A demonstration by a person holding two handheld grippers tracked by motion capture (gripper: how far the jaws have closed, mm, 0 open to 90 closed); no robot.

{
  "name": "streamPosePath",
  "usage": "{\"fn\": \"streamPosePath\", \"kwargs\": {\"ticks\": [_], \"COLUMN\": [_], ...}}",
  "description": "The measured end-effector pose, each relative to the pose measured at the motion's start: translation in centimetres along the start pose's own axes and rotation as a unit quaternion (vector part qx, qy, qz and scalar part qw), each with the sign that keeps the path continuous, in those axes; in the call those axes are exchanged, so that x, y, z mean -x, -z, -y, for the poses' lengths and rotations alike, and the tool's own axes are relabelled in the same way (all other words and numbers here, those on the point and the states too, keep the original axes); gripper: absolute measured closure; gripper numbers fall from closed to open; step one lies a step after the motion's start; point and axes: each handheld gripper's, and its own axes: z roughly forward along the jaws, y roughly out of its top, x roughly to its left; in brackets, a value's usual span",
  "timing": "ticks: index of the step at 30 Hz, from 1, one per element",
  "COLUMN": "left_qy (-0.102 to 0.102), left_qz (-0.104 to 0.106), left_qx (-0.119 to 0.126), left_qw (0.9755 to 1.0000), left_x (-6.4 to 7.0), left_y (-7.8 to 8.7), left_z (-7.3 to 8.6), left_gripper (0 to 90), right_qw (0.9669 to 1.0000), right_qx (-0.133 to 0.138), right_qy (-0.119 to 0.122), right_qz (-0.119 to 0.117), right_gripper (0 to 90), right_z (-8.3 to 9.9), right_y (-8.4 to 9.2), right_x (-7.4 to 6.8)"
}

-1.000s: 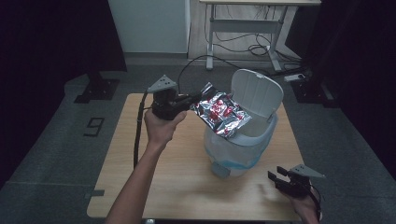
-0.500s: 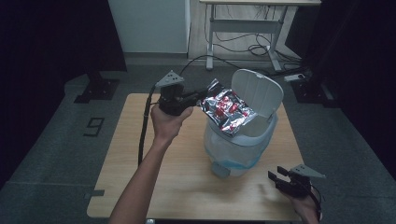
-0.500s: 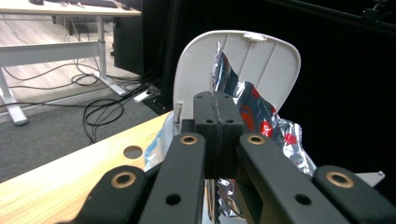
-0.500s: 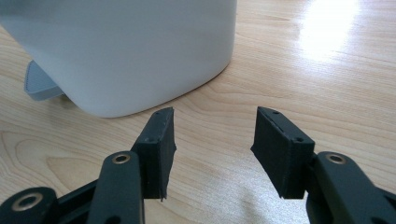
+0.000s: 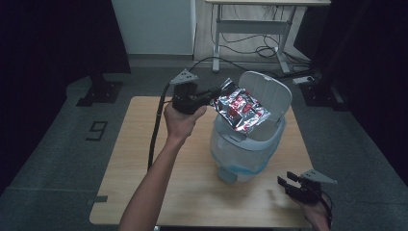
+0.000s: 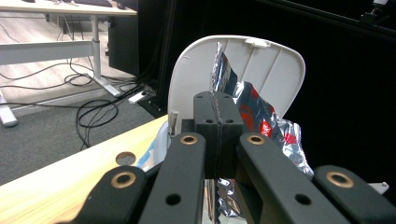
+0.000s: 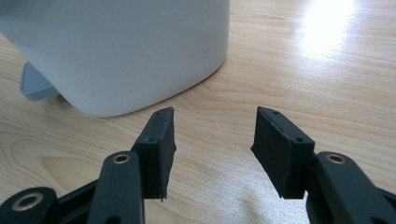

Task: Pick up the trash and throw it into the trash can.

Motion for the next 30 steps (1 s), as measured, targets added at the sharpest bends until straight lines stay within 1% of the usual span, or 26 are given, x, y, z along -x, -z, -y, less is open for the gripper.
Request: {"fn": "streamPosePath", "kwargs": {"ticks": [7,10,12,14,15,16,17,18,19,20,22,23,26,30], "left_qy": [0.0,0.0,-0.002,-0.01,-0.01,-0.009,-0.009,-0.012,-0.017,-0.018,-0.013,-0.013,-0.017,-0.02], "left_qz": [-0.002,-0.001,-0.005,-0.015,-0.015,-0.016,-0.016,-0.02,-0.025,-0.026,-0.015,-0.014,-0.013,-0.014], "left_qx": [0.003,0.001,-0.002,-0.006,-0.006,-0.013,-0.013,-0.018,-0.019,-0.018,-0.022,-0.024,-0.029,-0.032], "left_qw": [1.0,1.0,1.0,0.9998,0.9998,0.9998,0.9998,0.9996,0.9994,0.9993,0.9996,0.9995,0.9994,0.9992], "left_x": [0.2,0.2,0.2,0.3,0.3,0.3,0.3,0.3,0.3,0.3,0.1,0.1,0.0,-0.1], "left_y": [-0.9,-1.1,-1.4,-1.7,-1.9,-2.2,-2.2,-2.3,-2.3,-2.3,-2.2,-2.2,-2.0,-1.7], "left_z": [-0.3,-0.3,-0.1,0.1,0.2,0.3,0.3,0.4,0.5,0.6,0.8,0.8,1.0,1.2], "left_gripper": [90.0,90.0,90.0,89.6,88.6,85.9,81.4,81.4,78.1,76.0,70.2,67.5,63.8,62.6], "right_qw": [1.0,1.0,1.0,1.0,1.0,1.0,1.0,1.0,1.0,1.0,1.0,1.0,1.0,1.0], "right_qx": [0.0,0.0,0.0,-0.001,-0.001,-0.001,-0.001,-0.001,-0.001,-0.002,-0.002,-0.002,-0.003,-0.005], "right_qy": [0.0,0.0,0.0,0.0,0.0,0.001,0.001,0.0,0.0,0.0,0.0,0.0,0.002,0.004], "right_qz": [0.001,0.0,0.001,0.001,0.002,0.002,0.002,0.002,0.002,0.002,0.002,0.002,0.002,0.001], "right_gripper": [47.7,47.7,47.7,47.6,47.6,47.6,47.6,47.6,47.7,47.6,47.6,47.6,47.6,47.6], "right_z": [0.1,0.1,0.1,0.1,0.1,0.1,0.1,0.1,0.1,0.2,0.2,0.2,0.2,0.2], "right_y": [0.1,0.1,0.1,0.1,0.1,0.1,0.1,0.1,0.1,0.1,0.1,0.1,0.0,-0.1], "right_x": [0.1,0.1,0.2,0.2,0.2,0.2,0.2,0.1,0.1,0.1,0.1,0.1,0.0,-0.1]}}
